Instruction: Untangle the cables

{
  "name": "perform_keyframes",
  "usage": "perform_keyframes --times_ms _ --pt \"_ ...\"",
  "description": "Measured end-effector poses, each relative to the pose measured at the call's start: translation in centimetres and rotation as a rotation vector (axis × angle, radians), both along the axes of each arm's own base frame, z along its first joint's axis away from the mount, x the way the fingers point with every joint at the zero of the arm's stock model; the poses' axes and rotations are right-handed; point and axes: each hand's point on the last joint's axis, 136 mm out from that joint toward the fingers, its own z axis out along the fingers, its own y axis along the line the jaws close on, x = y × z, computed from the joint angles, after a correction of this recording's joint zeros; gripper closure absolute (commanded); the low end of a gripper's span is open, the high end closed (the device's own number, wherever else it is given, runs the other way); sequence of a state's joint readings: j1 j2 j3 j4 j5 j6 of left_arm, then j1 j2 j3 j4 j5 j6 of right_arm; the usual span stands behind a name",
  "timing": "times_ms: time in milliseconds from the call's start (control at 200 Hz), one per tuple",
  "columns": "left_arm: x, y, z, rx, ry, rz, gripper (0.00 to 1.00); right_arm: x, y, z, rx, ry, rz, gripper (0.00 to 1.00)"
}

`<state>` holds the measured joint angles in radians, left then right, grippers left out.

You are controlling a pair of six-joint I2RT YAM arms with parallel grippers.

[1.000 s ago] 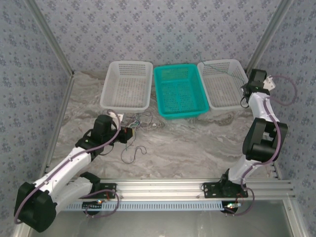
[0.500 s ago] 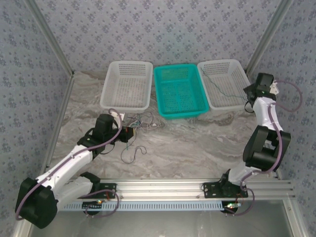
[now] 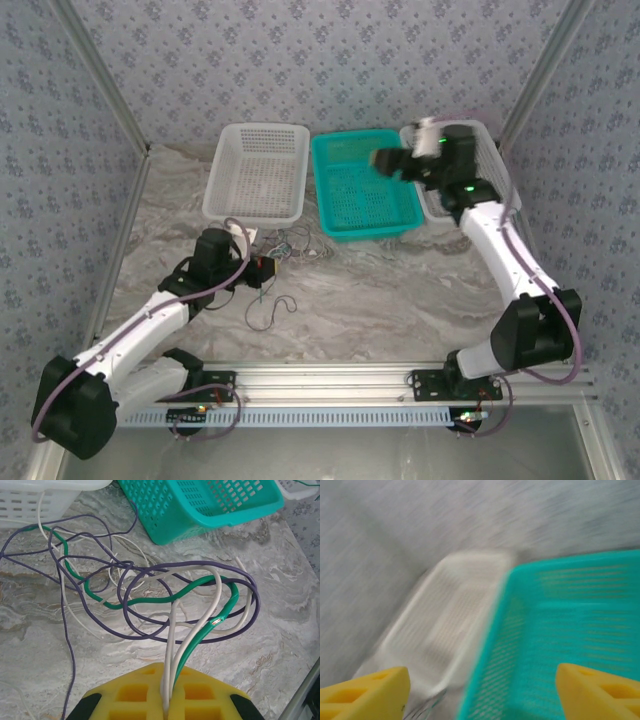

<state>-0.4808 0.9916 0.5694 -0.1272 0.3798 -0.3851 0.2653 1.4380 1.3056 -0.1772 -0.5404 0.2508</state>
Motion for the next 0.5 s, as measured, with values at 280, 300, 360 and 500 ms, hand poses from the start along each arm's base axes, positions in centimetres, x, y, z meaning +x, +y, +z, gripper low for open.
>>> perform_keyframes --times_ms 280,300,360,500 --pt "0.0 -0.4 0.1 0.002 -0.004 -0.017 1.00 -11.1 11.9 -5.0 -0.056 0.021 0.493 0.22" --pt "0.0 -0.4 0.2 0.002 -0.006 -0.019 1.00 -11.5 12.2 -5.4 -0.061 0.025 0.504 0.22" --pt "0.0 -0.5 0.3 0.000 -0.008 -0.022 1.00 -12.6 13.4 -6.8 -0.074 0.041 0.535 0.22" --pt "0.2 -0.8 1.2 -0.016 -0.025 -0.032 1.00 -13.0 15.0 -10.3 -0.091 0.070 0.529 0.23"
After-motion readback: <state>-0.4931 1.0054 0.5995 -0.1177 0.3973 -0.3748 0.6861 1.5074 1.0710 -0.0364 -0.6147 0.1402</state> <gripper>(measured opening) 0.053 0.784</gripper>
